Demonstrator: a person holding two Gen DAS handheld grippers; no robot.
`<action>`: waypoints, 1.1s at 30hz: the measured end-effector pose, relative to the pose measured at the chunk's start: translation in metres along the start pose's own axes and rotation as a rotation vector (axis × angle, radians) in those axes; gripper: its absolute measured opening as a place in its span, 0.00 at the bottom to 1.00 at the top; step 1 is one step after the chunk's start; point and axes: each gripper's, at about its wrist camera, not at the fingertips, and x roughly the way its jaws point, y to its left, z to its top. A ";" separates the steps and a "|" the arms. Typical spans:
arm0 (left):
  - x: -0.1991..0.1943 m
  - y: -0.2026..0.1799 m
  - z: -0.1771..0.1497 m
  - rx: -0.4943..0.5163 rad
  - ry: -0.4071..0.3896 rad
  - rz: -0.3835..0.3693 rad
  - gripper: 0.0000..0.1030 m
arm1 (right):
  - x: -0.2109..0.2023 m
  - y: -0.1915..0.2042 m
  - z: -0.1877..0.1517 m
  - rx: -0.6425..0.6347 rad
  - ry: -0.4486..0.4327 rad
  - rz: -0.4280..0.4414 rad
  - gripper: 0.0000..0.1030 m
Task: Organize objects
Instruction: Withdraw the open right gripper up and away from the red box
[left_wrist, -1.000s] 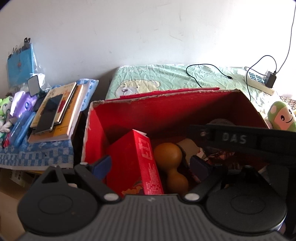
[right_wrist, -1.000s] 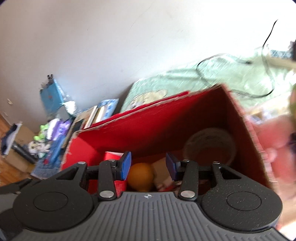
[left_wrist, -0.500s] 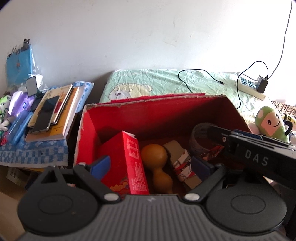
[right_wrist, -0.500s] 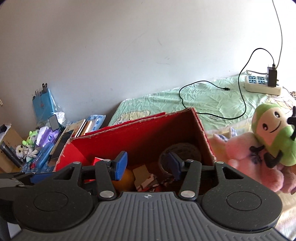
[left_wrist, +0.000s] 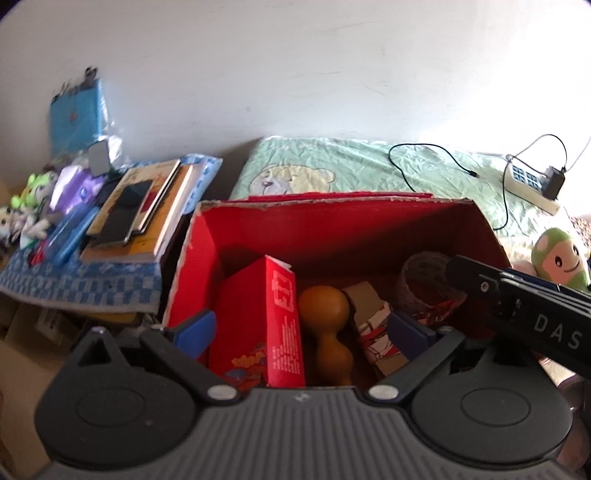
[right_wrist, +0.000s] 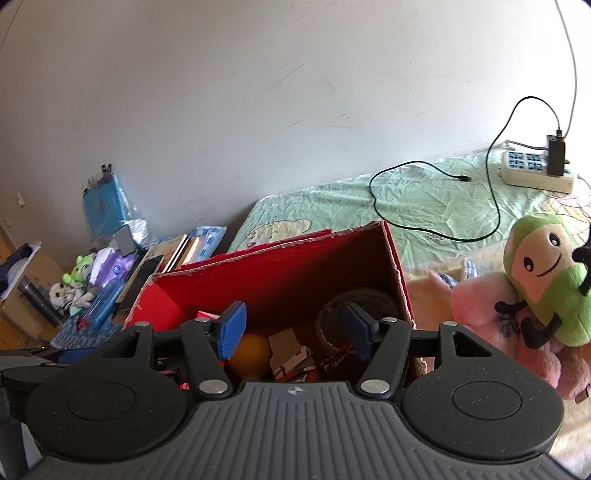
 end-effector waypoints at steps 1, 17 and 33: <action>-0.001 -0.001 0.000 -0.008 0.000 0.008 0.97 | 0.000 -0.001 0.001 -0.010 0.009 0.008 0.60; -0.011 -0.011 -0.017 -0.109 0.069 0.125 0.97 | -0.016 -0.014 0.000 -0.078 0.081 0.116 0.60; -0.039 -0.015 -0.049 -0.158 0.052 0.146 0.97 | -0.040 -0.023 -0.028 -0.134 0.157 0.195 0.62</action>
